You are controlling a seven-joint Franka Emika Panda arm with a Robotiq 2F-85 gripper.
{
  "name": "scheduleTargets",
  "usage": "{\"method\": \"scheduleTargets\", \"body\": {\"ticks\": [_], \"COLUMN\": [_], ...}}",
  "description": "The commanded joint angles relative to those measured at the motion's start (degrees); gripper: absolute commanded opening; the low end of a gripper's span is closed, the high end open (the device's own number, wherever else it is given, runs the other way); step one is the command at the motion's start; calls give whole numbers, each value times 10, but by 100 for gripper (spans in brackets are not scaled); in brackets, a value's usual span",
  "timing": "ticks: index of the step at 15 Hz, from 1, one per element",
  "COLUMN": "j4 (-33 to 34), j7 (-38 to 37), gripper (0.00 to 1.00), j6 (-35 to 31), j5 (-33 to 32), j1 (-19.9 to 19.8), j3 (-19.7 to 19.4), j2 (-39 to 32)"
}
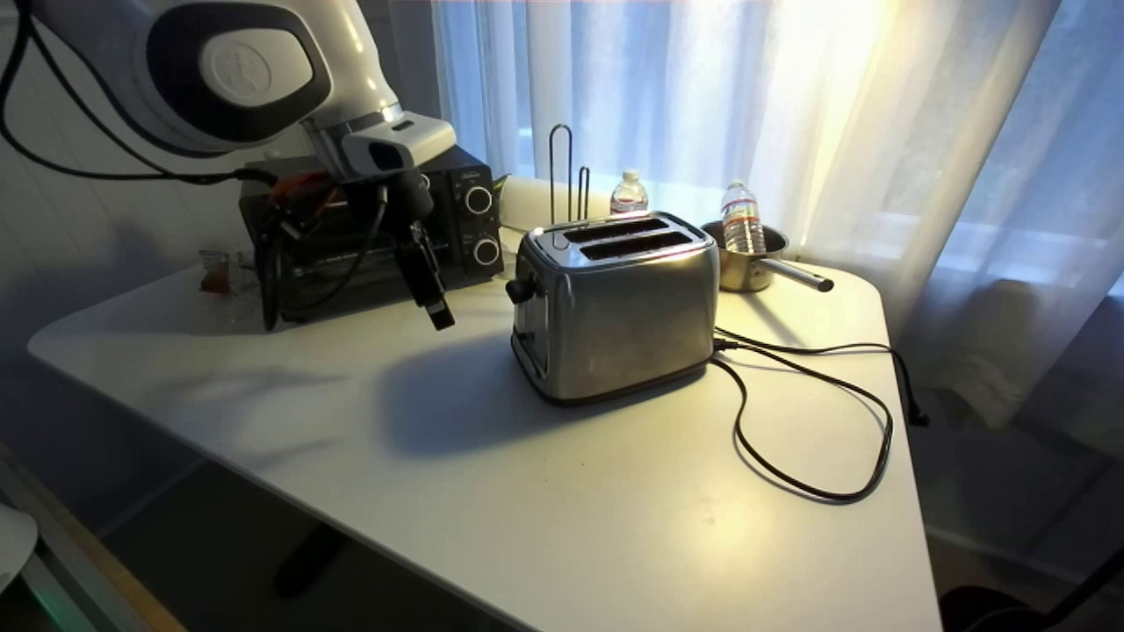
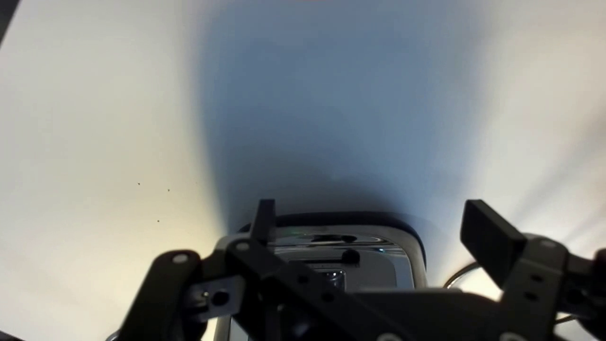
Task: Push the bottom lever to the right
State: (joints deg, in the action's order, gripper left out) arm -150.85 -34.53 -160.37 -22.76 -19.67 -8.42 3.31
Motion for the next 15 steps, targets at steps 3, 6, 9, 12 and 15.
{"method": "scheduleTargets", "body": {"ticks": [3, 6, 9, 12, 15], "j4": [20, 31, 43, 56, 64], "j7": [16, -1, -4, -7, -6], "gripper": [100, 100, 100, 100, 100], "j6": [-90, -130, -152, -165, -178], "j5": [-10, -45, -73, -95, -106], "j1": [10, -5, 1, 8, 16], "j3": [-46, -47, -65, -81, -92], "j2": [-73, -100, -119, -137, -153]}}
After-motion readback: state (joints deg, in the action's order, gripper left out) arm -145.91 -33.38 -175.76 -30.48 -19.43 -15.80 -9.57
